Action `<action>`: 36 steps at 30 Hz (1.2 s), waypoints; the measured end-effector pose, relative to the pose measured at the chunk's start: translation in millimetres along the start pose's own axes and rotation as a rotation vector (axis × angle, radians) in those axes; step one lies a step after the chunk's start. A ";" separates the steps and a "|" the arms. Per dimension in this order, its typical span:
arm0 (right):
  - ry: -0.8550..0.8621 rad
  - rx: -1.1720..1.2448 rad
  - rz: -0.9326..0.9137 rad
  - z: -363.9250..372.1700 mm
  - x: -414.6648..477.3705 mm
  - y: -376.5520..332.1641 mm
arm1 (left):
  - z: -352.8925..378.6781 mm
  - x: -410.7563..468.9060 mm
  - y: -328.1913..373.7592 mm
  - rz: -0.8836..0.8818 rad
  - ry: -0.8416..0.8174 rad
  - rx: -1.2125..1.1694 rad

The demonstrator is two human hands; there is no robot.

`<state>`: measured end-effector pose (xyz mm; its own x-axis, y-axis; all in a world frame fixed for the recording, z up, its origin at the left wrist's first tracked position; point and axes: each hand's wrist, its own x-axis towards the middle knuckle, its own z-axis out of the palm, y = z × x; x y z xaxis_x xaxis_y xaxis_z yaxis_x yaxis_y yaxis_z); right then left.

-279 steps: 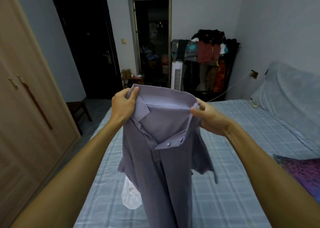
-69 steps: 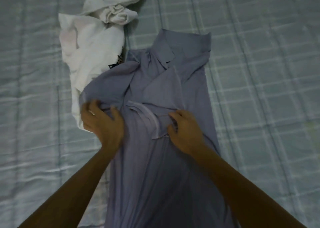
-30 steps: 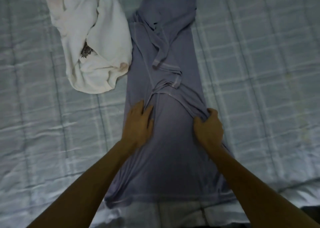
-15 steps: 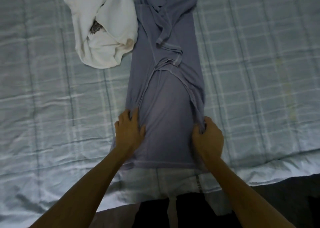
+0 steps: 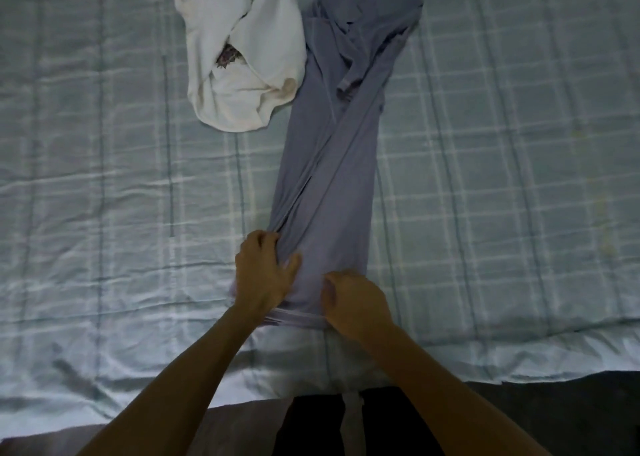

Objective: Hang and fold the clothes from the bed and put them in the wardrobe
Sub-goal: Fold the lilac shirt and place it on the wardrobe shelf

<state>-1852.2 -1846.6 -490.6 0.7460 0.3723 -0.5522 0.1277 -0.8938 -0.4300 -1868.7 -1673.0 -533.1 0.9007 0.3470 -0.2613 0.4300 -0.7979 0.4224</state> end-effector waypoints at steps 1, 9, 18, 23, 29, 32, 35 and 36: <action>0.010 -0.002 -0.010 3.5 0.0 7.0 | 3.1 -3.9 1.5 -0.026 -0.008 -0.005; 0.110 -0.015 -0.085 7.9 8.0 16.1 | -26.3 5.6 -8.6 -0.446 -0.196 -0.352; -0.140 -0.167 -0.207 17.0 10.2 3.0 | -26.9 13.6 -0.5 -0.104 -0.444 -0.297; 0.124 0.082 -0.130 26.6 10.9 15.3 | -14.5 -10.8 9.4 -0.183 -0.357 -0.363; 0.252 0.239 0.155 22.8 16.6 26.0 | -12.9 -17.1 10.3 -0.438 -0.555 -0.702; 0.232 0.409 0.243 25.7 13.7 22.5 | -7.4 -21.1 0.4 -0.401 -0.506 -0.556; 0.237 0.551 0.338 25.8 18.1 21.1 | -4.5 -18.6 -1.8 -0.304 -0.502 -0.454; 0.243 0.595 0.347 24.9 19.2 20.8 | -3.9 -17.6 -1.6 -0.279 -0.509 -0.434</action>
<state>-1851.6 -1851.8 -527.9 0.8117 -0.0356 -0.5830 -0.4679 -0.6370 -0.6126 -1885.0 -1675.8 -525.8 0.6586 0.1525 -0.7369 0.7209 -0.4090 0.5596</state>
